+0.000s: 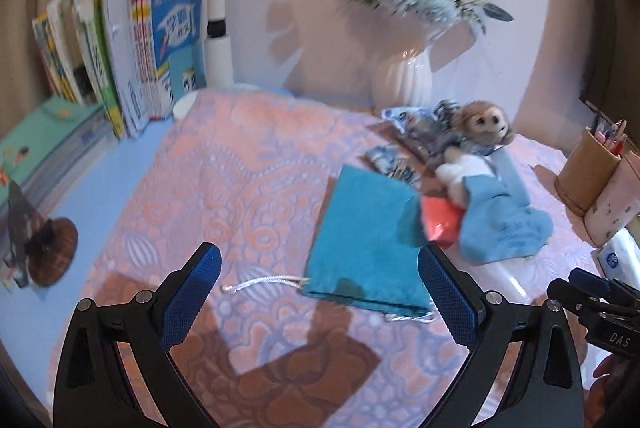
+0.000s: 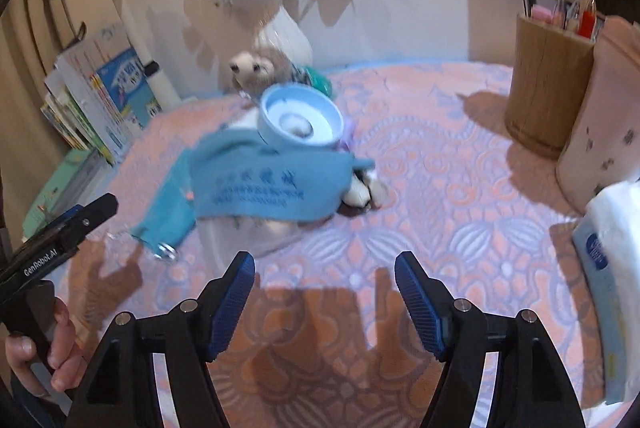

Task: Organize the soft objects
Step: 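Return both tools to the bed above the teal pouch and blue cloth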

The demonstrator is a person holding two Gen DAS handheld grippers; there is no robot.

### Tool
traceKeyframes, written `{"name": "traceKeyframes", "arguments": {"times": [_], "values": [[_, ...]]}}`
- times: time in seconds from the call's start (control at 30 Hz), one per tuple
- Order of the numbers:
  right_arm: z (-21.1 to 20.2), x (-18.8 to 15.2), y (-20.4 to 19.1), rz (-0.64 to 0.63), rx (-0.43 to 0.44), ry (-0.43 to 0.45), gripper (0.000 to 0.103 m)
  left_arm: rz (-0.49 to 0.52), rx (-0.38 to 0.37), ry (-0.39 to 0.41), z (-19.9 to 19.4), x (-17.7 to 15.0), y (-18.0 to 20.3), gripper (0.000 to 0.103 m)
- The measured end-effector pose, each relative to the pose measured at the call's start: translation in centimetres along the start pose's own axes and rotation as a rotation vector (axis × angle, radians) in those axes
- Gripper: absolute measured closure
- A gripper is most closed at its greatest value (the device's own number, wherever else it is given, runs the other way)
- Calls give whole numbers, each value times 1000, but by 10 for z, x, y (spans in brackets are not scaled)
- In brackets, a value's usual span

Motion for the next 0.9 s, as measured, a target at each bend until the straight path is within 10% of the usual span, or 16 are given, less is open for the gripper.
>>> {"name": "traceKeyframes", "arguments": {"times": [0.53, 0.9], "values": [[-7, 26, -16, 7, 99, -24, 32, 207, -162, -209, 11, -23, 40, 4], [17, 44, -56, -294, -112, -40, 20, 290, -118, -330, 48, -46, 47, 6]]}}
Point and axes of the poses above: each gripper's, at about its wrist camera, not at the fingertips, and z roughly the way its jaws point, y to its right, x to its top, the point moved 9 cm from there along z, roughly the way its jaws point, and after that the axes turned 12 degrees about -z, right-handed, at the moved point
